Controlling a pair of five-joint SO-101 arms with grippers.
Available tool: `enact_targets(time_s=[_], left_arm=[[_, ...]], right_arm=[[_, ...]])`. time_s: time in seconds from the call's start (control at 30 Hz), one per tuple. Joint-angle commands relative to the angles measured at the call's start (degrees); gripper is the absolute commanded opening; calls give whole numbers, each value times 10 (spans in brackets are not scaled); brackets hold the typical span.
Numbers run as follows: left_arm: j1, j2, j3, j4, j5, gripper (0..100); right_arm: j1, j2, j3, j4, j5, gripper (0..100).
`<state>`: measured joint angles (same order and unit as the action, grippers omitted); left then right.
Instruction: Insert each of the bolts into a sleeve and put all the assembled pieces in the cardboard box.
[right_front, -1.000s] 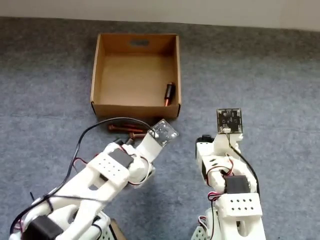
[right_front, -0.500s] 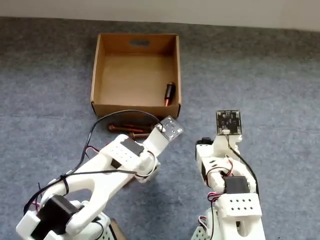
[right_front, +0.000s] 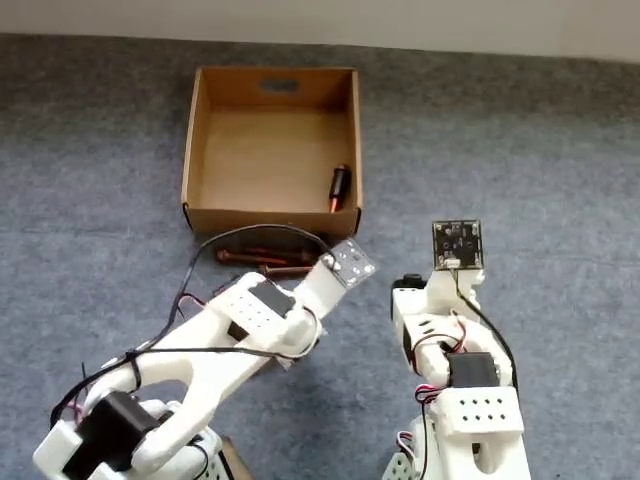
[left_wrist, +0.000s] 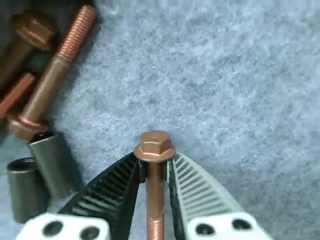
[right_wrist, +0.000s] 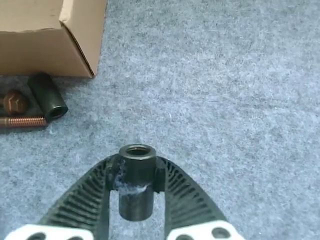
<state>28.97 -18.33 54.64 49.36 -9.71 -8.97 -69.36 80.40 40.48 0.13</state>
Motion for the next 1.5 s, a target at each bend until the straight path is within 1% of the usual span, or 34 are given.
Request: enact_targets(time_s=[0.0, 0.1, 0.2, 0.27, 0.33, 0.4, 0.47, 0.53, 0.63, 0.77, 0.87, 0.97, 1.1, 1.2, 1.33, 1.47], left_arm=[[-21, -125, -18, 44, -3, 7], [-21, -242, -7, 76, -2, 8], [-21, -342, 3, 77, -1, 8], [-21, -393, 1, 62, 0, 8], [-21, -430, 0, 25, 3, 8], [-29, -458, 1, -25, 33, 8], [-39, -473, 1, -82, 72, 10], [-41, -484, 0, -138, 93, 10], [-48, -483, 1, -215, 119, 8], [-47, -483, 0, -302, 156, 9], [-44, -482, 1, -377, 158, 9], [-31, -481, 1, -425, 158, 9], [16, -465, -5, -461, 158, 9], [45, -407, -53, -467, 158, 9], [58, -328, -129, -444, 158, 9], [60, -300, -159, -421, 158, 9]], right_arm=[[3, -52, 9, -7, -5, 6], [-6, -153, 45, -3, -5, 6], [-19, -266, 65, 36, -5, 6], [-26, -330, 68, 60, -5, 6], [-36, -367, 71, 64, -5, 6], [-49, -351, 67, 46, -5, 6], [-61, -339, 71, 0, -5, 6], [-70, -338, 75, -57, -5, 6], [-81, -338, 95, -158, -4, 6], [-98, -338, 138, -255, -1, 6], [-98, -338, 164, -309, -1, 6], [-97, -338, 176, -330, -1, 6], [-97, -338, 178, -332, -1, 6], [-97, -338, 179, -329, -1, 6], [-94, -336, 180, -328, -1, 6], [-94, -333, 180, -328, -1, 6]])
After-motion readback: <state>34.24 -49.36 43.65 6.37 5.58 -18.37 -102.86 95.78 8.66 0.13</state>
